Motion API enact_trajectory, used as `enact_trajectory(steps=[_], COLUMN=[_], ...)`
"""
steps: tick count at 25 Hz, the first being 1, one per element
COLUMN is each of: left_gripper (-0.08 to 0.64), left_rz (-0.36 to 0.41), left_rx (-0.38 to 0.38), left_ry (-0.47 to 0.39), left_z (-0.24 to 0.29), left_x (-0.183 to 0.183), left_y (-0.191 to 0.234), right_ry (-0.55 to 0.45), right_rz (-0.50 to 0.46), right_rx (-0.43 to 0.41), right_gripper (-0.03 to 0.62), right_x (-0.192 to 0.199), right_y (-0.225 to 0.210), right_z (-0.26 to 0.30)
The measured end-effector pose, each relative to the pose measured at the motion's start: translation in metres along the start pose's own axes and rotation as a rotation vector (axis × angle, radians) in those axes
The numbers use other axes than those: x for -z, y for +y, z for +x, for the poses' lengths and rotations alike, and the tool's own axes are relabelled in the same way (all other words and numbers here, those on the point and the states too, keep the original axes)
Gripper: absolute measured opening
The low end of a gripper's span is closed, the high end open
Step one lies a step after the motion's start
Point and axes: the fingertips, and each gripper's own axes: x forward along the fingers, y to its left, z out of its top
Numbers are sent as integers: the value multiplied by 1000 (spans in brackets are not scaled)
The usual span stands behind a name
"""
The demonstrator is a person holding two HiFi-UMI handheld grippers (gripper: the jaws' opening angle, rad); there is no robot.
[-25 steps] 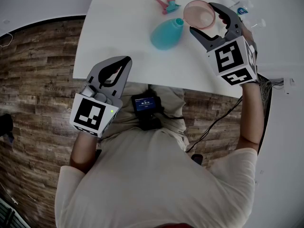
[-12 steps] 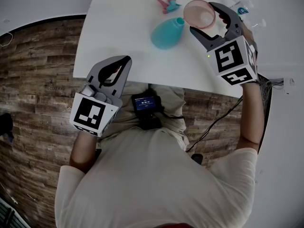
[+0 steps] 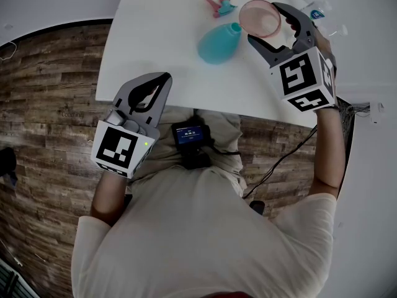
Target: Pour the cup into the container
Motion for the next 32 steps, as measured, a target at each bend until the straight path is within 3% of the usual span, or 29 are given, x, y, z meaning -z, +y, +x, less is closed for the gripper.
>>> enact_trajectory(steps=[32], left_gripper=[12], left_rz=[6], left_rx=[-6], left_ry=[-9], left_z=[-7], left_x=[2], left_y=[4], right_ry=[50], right_rz=[-68], right_rx=[41], right_gripper=[360], right_x=[-1], right_y=[-4], right_z=[-1])
